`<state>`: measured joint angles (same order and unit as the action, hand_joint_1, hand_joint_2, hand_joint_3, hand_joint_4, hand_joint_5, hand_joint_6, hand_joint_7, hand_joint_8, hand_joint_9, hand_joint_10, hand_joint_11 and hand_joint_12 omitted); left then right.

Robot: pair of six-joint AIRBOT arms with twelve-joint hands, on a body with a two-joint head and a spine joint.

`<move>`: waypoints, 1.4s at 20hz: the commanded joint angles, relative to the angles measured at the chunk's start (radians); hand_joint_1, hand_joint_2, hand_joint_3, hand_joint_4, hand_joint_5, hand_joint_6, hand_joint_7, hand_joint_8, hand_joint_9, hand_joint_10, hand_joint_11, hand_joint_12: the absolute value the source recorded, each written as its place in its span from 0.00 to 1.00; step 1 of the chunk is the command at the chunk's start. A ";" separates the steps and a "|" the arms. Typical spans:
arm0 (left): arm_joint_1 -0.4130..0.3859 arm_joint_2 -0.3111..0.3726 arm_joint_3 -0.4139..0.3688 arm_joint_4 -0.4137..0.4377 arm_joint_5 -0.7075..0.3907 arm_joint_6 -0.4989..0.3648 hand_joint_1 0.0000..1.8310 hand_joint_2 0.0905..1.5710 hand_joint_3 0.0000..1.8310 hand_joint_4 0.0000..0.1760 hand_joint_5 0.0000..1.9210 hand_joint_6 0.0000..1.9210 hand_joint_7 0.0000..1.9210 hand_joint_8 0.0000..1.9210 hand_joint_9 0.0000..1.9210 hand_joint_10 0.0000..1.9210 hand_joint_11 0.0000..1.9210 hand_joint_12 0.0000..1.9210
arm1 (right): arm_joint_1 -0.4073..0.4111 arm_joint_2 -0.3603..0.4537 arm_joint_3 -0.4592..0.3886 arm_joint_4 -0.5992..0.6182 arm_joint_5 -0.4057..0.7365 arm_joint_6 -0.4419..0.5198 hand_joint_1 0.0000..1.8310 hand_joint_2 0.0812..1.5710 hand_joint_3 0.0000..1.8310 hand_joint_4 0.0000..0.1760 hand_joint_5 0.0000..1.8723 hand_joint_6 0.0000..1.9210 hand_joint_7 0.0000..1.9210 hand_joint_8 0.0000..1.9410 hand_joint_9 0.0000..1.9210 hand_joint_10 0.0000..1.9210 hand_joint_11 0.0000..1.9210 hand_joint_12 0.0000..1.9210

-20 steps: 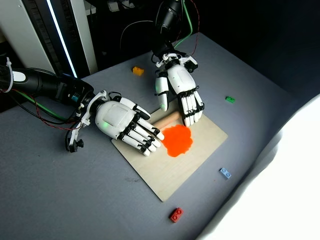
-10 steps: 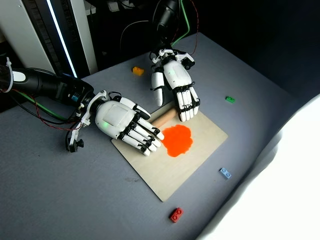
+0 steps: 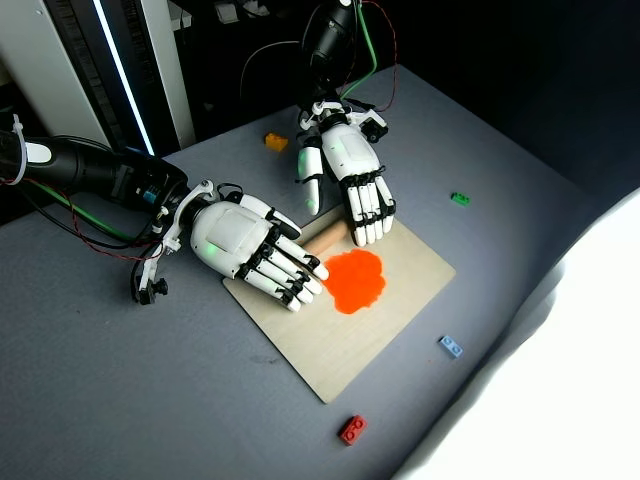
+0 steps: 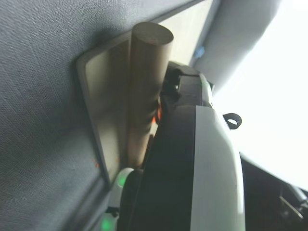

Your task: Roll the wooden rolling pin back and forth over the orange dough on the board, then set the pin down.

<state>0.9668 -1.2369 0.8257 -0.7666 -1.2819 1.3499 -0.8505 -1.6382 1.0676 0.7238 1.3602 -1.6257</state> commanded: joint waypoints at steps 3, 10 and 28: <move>0.000 -0.003 -0.005 0.059 -0.106 0.004 0.00 0.91 0.00 0.00 0.15 0.00 0.17 0.00 0.16 0.00 0.00 0.36 | 0.011 0.001 -0.005 -0.052 0.056 -0.003 0.00 0.91 0.00 0.00 0.08 0.24 0.20 0.00 0.07 0.26 0.00 0.50; 0.001 0.002 -0.007 0.066 -0.106 0.005 0.00 0.91 0.00 0.00 0.14 0.00 0.14 0.00 0.14 0.00 0.00 0.34 | 0.031 0.010 -0.007 -0.052 0.057 -0.003 0.00 0.90 0.00 0.00 0.08 0.21 0.21 0.00 0.08 0.25 0.00 0.48; -0.089 0.084 -0.025 0.065 0.051 0.047 0.00 0.90 0.00 0.00 0.08 0.00 0.08 0.00 0.08 0.00 0.00 0.24 | 0.099 0.075 -0.064 -0.051 0.077 0.002 0.00 0.85 0.00 0.00 0.06 0.07 0.08 0.00 0.03 0.07 0.00 0.21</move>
<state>0.8814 -1.1545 0.8017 -0.7601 -1.1473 1.3945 -0.7582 -1.5612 1.0023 0.7467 1.3418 -1.6253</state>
